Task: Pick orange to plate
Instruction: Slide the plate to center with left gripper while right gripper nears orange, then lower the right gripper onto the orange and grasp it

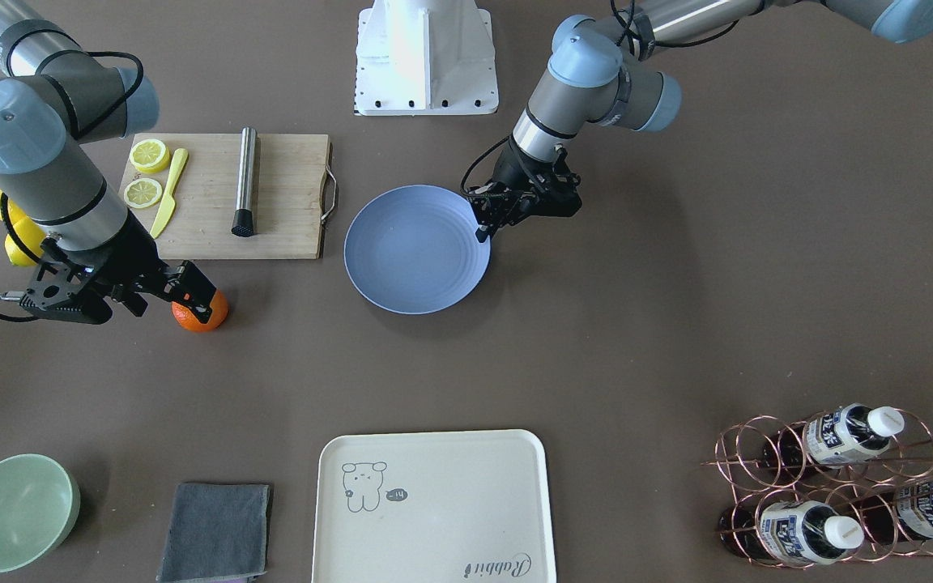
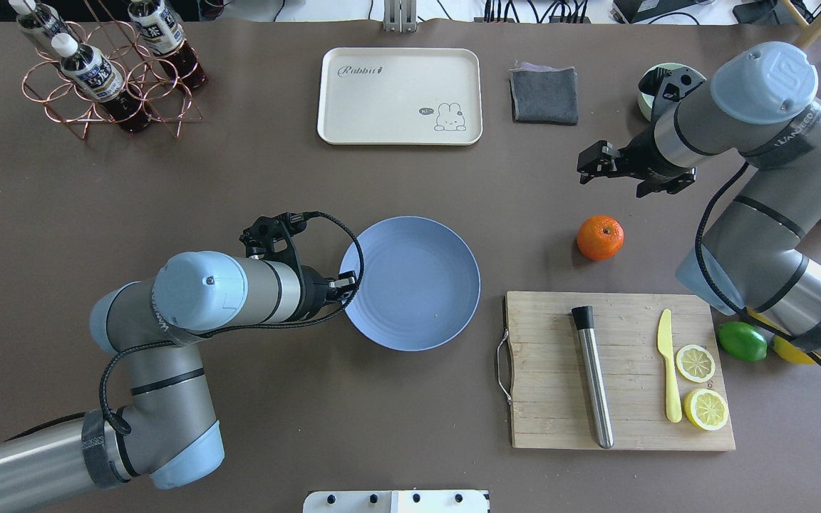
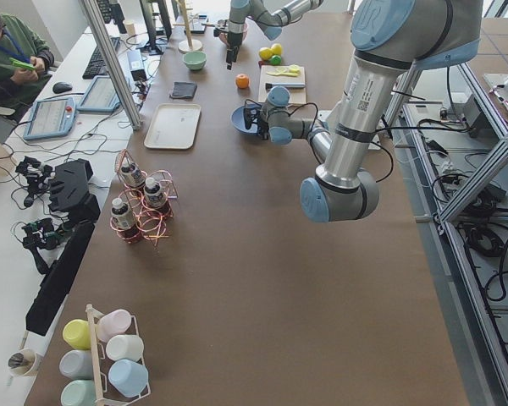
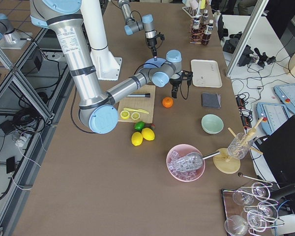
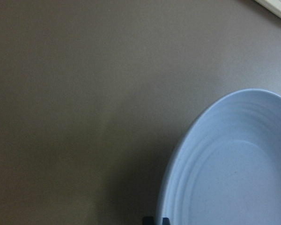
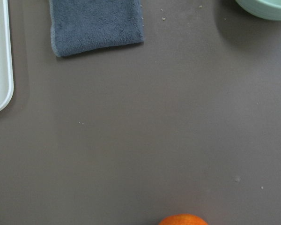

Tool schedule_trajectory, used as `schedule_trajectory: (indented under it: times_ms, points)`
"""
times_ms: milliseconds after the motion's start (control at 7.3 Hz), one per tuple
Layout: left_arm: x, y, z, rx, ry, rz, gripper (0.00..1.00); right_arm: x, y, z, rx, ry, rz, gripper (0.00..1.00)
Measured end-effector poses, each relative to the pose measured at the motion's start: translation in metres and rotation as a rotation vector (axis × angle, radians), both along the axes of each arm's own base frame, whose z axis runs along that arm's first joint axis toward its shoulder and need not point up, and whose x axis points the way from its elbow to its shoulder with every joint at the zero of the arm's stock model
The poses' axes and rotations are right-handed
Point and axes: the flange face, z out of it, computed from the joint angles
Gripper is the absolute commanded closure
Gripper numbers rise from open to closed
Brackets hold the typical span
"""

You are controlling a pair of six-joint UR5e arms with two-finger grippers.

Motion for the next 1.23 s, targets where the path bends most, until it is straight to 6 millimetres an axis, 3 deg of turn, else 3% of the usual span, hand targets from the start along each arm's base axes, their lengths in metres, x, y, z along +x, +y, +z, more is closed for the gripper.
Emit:
schedule_trajectory:
  times_ms: [137, 685, 959, 1233]
  points:
    - [0.003, 0.001, 0.004, 0.002, -0.007, 0.001, 0.02, -0.003, 0.0, 0.004, -0.003, 0.005, 0.0, 0.0]
    - [-0.022, -0.002, -0.016, 0.026, 0.037, -0.008, 0.02, -0.023, 0.01, 0.008, 0.004, 0.02, -0.017, 0.0]
    - [-0.057, -0.022, -0.02, 0.019, 0.056, -0.001, 0.02, -0.041, 0.02, 0.016, 0.013, 0.048, -0.033, 0.0]
    - [-0.068, -0.032, -0.018, 0.013, 0.057, -0.003, 0.02, -0.045, 0.022, 0.033, 0.015, 0.085, -0.054, 0.0]
